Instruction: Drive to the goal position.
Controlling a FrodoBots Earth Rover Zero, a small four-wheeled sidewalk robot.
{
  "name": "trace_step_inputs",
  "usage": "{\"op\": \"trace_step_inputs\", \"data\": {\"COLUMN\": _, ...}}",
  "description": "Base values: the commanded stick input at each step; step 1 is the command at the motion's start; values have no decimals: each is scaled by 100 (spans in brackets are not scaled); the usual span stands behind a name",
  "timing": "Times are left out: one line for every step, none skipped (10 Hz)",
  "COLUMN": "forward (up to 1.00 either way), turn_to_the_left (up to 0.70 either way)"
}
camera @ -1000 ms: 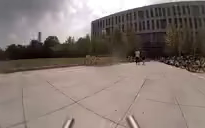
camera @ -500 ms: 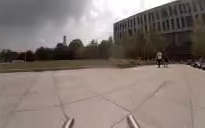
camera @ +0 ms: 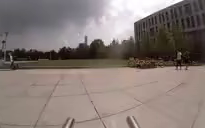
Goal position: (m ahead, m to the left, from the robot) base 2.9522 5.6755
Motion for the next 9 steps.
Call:
{"op": "trace_step_inputs", "data": {"forward": -69, "turn_to_the_left": -34}}
{"op": "trace_step_inputs", "data": {"forward": -63, "turn_to_the_left": -37}}
{"op": "trace_step_inputs", "data": {"forward": -3, "turn_to_the_left": -58}}
{"op": "trace_step_inputs", "data": {"forward": -1, "turn_to_the_left": -40}}
{"op": "trace_step_inputs", "data": {"forward": 1, "turn_to_the_left": -23}}
{"op": "trace_step_inputs", "data": {"forward": 3, "turn_to_the_left": -6}}
{"op": "trace_step_inputs", "data": {"forward": 4, "turn_to_the_left": 0}}
{"op": "trace_step_inputs", "data": {"forward": 4, "turn_to_the_left": 0}}
{"op": "trace_step_inputs", "data": {"forward": 3, "turn_to_the_left": 0}}
